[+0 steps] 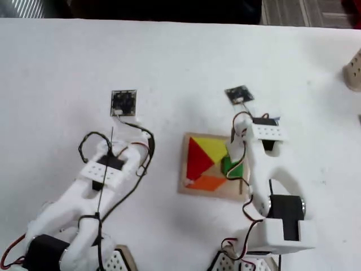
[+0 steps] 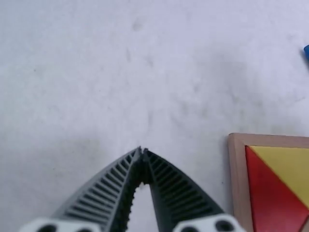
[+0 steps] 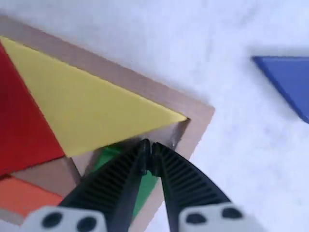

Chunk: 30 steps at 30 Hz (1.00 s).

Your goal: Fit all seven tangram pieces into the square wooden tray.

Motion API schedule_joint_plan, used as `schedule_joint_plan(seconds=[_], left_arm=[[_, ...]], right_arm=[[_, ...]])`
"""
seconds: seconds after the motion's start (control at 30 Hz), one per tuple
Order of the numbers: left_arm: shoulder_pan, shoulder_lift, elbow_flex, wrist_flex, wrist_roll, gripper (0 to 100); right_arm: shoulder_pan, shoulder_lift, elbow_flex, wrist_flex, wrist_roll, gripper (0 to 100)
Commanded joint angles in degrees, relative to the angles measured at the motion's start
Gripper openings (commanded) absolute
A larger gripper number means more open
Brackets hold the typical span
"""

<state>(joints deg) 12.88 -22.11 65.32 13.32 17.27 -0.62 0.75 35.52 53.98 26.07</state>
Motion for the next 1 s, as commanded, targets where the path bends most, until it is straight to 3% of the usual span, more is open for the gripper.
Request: schedule_joint_plan(seconds=[0.0, 0.23, 0.4, 0.63, 0.97], left_arm=[[0.4, -2.1, -0.6, -0.5, -0.7, 2], [0.4, -1.8, -0.9, -0.5, -0.7, 2], [0.4, -1.8, -0.9, -0.5, -0.7, 2], [0.4, -1.8, -0.9, -0.5, -0.7, 2], [0.4, -1.7, -0.9, -0.5, -0.7, 2]], right_arm=[[-1.9, -3.2, 2.1, 3.3, 3.7, 1.8], [-0.3, -16.2, 3.3, 4.6, 3.4, 2.2], [-2.6, -22.0, 3.7, 11.6, 5.0, 19.3], [-9.6, -15.6, 11.1, 14.1, 31.2, 29.8], [-9.3, -10.9, 11.0, 10.2, 46.4, 30.2]])
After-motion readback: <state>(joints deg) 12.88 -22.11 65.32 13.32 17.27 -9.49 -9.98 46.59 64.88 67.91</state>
